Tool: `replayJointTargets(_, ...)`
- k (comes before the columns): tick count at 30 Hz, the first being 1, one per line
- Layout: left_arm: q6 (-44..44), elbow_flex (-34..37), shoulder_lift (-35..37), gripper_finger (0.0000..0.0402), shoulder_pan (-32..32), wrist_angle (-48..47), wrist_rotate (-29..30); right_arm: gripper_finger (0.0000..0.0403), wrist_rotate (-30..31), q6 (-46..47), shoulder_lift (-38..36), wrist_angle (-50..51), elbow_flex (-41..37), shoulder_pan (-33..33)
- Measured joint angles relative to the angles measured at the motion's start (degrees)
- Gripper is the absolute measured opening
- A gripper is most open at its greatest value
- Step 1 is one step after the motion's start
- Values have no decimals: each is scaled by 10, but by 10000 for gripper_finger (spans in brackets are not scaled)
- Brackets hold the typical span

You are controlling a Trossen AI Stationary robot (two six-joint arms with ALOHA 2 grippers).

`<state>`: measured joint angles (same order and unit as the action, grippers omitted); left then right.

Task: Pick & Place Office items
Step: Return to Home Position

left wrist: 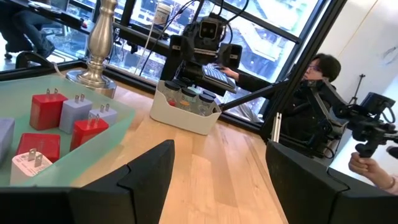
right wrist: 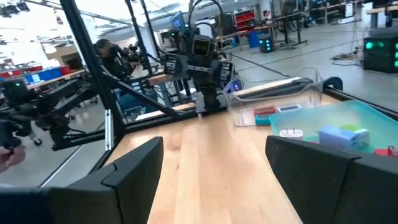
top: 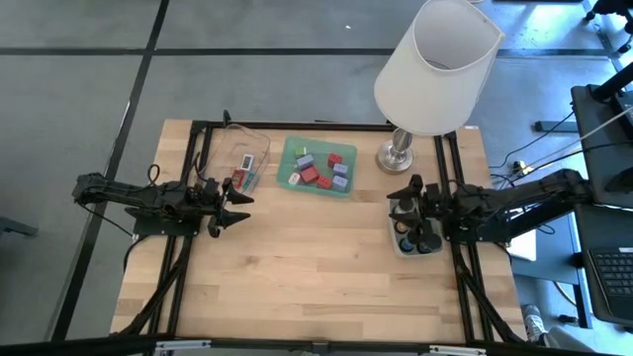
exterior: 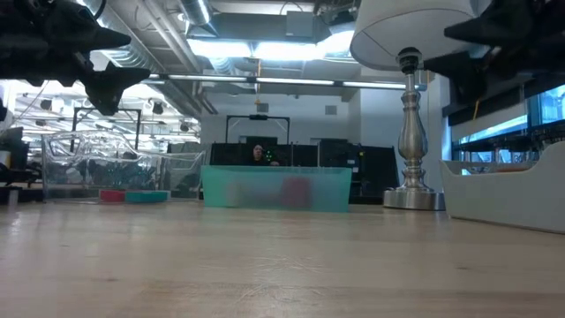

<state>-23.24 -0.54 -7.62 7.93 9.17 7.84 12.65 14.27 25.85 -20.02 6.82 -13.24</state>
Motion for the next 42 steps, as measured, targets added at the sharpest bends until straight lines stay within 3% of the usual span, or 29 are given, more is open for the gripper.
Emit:
replayJointTargets(16, 7, 0, 0, 251, 0, 0, 0, 288, 23, 10, 0, -58, -60, 22)
replayJointTargets(23, 31, 0, 0, 251, 0, 0, 6, 288, 150, 3, 0, -31, -60, 22)
replayJointTargets(26, 35, 0, 0, 251, 0, 0, 6, 288, 176, 3, 0, -29, -60, 22)
replayJointTargets(42, 35, 0, 0, 251, 0, 0, 6, 288, 180, 3, 0, -29, -59, 22)
